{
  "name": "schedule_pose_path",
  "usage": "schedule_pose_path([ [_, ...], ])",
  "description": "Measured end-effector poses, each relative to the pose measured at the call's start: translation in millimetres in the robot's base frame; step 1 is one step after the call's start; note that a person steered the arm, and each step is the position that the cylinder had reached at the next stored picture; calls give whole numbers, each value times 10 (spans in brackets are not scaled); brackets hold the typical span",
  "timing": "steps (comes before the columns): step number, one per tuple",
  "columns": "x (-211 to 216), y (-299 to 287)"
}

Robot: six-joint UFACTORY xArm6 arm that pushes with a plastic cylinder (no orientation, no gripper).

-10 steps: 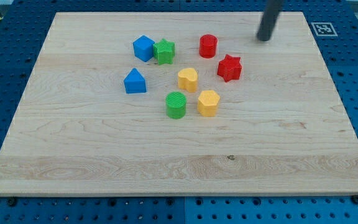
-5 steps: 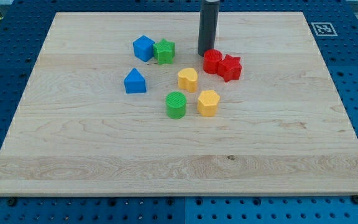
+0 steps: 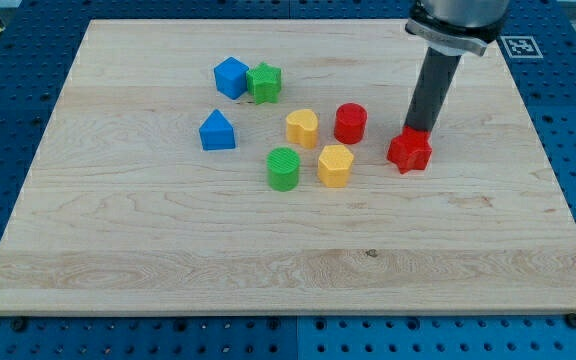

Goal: Push the red blocks towards the bottom right corner

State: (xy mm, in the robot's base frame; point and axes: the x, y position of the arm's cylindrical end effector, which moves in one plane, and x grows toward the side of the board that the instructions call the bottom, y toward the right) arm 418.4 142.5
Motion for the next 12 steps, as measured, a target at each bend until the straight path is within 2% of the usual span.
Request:
schedule_pose_path([
  [1, 3, -384],
  [2, 225, -551],
  [4, 320, -115],
  [6, 766, 179],
  [7, 853, 312],
  [9, 480, 357],
  [11, 1185, 1066],
  [12, 1328, 1286],
])
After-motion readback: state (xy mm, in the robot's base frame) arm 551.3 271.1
